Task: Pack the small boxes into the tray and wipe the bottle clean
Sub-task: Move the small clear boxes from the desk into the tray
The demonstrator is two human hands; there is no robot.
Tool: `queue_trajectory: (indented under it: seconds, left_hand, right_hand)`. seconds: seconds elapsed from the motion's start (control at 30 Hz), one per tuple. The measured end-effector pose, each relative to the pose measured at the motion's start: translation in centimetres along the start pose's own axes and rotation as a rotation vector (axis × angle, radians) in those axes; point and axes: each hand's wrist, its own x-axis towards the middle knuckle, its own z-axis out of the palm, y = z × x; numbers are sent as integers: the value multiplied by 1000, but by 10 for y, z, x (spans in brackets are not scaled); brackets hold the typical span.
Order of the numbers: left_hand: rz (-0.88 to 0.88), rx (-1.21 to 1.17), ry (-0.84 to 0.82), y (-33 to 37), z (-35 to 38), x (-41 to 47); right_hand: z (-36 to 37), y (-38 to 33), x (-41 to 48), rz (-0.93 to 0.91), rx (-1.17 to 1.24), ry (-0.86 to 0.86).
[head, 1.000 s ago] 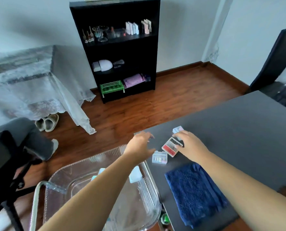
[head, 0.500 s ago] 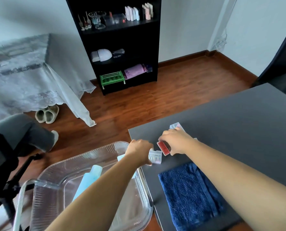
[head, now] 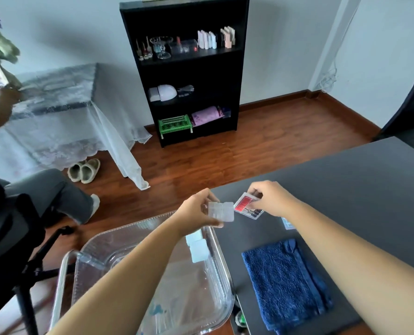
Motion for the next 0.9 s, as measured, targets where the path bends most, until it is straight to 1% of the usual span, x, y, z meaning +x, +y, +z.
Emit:
queue_trajectory:
  seconds: [0.1, 0.2, 0.33, 0.47, 0.53, 0.63, 0.83, 0.9]
  left_hand:
    - [-5, -126, 23, -6, -25, -20]
    - [-37, -176, 99, -25, -55, -45]
    - [-119, -137, 186, -62, -86, -77]
    - [-217, -48, 256, -100, -92, -99]
    - [-263, -9, 256, -119, -86, -106]
    - [-286, 34, 244, -140, -74, -114]
    - [-293, 99, 170, -169, -57, -125]
    - [-299, 87, 161, -178, -52, -126]
  right_hand:
    - [-5, -31, -8, -33, 115, 55]
    - [0, -68, -17, -70, 170, 47]
    - [28, -111, -25, -90, 174, -65]
    - [81, -133, -29, -56, 97, -187]
    - [111, -133, -29, -38, 44, -219]
    - [154, -123, -32, 26, 25, -250]
    - [216, -87, -35, 185, -17, -243]
    - [231, -77, -33, 258, -20, -235]
